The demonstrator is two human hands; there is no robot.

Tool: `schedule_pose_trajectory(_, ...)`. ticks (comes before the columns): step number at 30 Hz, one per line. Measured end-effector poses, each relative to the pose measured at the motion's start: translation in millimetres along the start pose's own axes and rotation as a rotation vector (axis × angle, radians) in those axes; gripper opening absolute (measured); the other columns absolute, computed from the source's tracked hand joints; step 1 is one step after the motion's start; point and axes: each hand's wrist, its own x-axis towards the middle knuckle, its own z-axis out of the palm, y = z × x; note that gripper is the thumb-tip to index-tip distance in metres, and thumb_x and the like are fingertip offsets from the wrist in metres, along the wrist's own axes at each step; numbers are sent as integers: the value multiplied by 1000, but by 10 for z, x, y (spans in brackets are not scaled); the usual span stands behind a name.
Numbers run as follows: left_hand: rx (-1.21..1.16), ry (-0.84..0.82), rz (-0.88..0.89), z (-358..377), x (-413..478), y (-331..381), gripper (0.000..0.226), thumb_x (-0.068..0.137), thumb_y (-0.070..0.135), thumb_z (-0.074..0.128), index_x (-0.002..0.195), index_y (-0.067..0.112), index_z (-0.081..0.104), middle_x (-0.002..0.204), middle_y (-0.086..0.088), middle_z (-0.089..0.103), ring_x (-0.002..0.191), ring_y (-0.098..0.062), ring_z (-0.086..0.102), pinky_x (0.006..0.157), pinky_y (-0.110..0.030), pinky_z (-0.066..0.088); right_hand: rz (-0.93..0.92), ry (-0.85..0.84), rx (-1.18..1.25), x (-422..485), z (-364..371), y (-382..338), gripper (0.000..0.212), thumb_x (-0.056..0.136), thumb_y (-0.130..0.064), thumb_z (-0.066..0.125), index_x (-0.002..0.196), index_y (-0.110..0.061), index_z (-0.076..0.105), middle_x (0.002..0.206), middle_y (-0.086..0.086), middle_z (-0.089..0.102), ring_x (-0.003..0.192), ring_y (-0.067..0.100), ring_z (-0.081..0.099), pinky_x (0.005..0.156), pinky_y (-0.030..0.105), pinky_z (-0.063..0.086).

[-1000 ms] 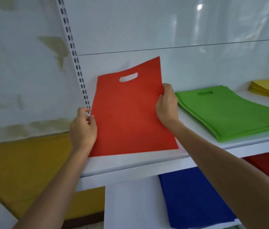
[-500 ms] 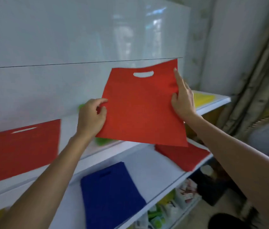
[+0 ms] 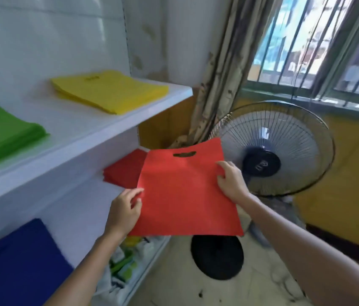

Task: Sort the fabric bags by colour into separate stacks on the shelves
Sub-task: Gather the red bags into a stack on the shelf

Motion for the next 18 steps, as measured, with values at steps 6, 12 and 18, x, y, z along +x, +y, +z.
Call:
schedule_pose_trajectory(6, 35, -149, -135, 575, 54, -552, 29, 85, -1, 56, 111, 5, 66, 110, -11, 65, 99, -26, 61, 86, -29, 45, 94, -115, 8, 109, 652, 450, 37, 84, 3, 53, 121, -2, 59, 118, 15, 60, 111, 28, 55, 93, 23, 37)
schedule_pose_trajectory(12, 35, -210, -206, 870, 464, -964, 32, 92, 8, 50, 123, 10, 59, 121, -4, 59, 106, -17, 57, 88, -20, 41, 162, -232, 8, 563, 1253, 639, 40, 90, -4, 47, 129, -8, 54, 126, 6, 54, 116, 22, 51, 93, 25, 39)
schedule_pose_trajectory(18, 81, -157, -264, 1102, 849, -1219, 32, 92, 11, 50, 123, 13, 59, 116, -2, 59, 93, -12, 52, 80, -18, 37, 146, -258, 51, 1001, 1740, 762, 36, 89, 4, 46, 120, -6, 59, 121, 5, 54, 110, 21, 54, 94, 29, 46)
